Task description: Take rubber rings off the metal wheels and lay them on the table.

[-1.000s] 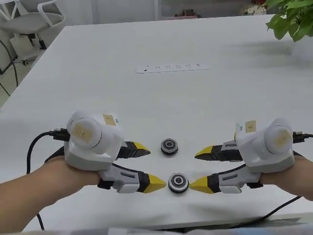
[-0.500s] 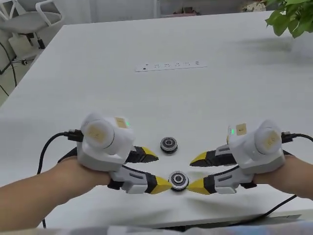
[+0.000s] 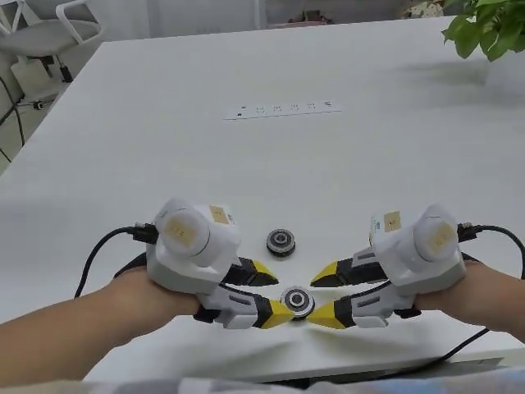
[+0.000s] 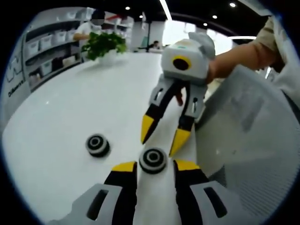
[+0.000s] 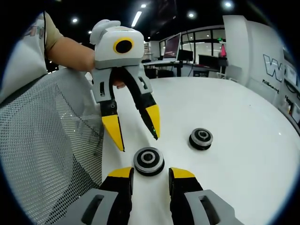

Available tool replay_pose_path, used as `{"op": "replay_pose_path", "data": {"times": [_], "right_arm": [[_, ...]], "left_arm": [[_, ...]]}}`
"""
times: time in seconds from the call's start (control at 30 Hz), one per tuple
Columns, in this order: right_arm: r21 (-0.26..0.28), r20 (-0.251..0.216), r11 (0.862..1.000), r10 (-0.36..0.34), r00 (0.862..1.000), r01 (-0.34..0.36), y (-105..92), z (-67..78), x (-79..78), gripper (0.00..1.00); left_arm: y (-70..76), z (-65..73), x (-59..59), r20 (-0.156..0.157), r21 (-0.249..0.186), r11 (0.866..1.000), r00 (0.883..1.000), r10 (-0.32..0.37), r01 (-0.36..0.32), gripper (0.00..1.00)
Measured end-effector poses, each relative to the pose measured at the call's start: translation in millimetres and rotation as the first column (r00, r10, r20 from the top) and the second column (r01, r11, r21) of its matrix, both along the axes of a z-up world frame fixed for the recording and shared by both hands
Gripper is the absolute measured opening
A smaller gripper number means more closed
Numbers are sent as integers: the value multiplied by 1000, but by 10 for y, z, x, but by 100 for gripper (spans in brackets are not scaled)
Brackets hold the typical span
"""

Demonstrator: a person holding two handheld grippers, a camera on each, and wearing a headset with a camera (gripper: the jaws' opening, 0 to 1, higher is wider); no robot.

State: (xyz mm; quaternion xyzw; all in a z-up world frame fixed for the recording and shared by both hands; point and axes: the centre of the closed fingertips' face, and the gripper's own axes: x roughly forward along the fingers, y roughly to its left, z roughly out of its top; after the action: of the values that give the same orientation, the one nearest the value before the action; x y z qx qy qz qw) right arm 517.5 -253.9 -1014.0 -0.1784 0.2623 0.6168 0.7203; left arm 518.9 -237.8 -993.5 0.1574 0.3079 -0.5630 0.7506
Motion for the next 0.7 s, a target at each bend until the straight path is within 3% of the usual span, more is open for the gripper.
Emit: {"op": "replay_pose_path", "data": {"times": [0.3, 0.53, 0.67, 0.7], "right_arm": [[-2, -5, 1000, -1, 1000, 1, -7, -18, -8, 27], [-1, -5, 1000, -4, 1000, 4, -3, -17, -4, 27], [3, -5, 1000, -6, 1000, 6, 0, -14, -8, 27], [5, -6, 1000, -6, 1000, 6, 2, -13, -8, 27]], "left_arm": [[-88, -40, 3, -5, -4, 1000, 1000, -8, 8, 24], [-126, -85, 26, 12, 2, 1000, 1000, -5, 5, 20], [-128, -110, 0, 42, 26, 999, 999, -27, 26, 17], [-126, -101, 12, 78, 31, 999, 996, -41, 38, 17]]}}
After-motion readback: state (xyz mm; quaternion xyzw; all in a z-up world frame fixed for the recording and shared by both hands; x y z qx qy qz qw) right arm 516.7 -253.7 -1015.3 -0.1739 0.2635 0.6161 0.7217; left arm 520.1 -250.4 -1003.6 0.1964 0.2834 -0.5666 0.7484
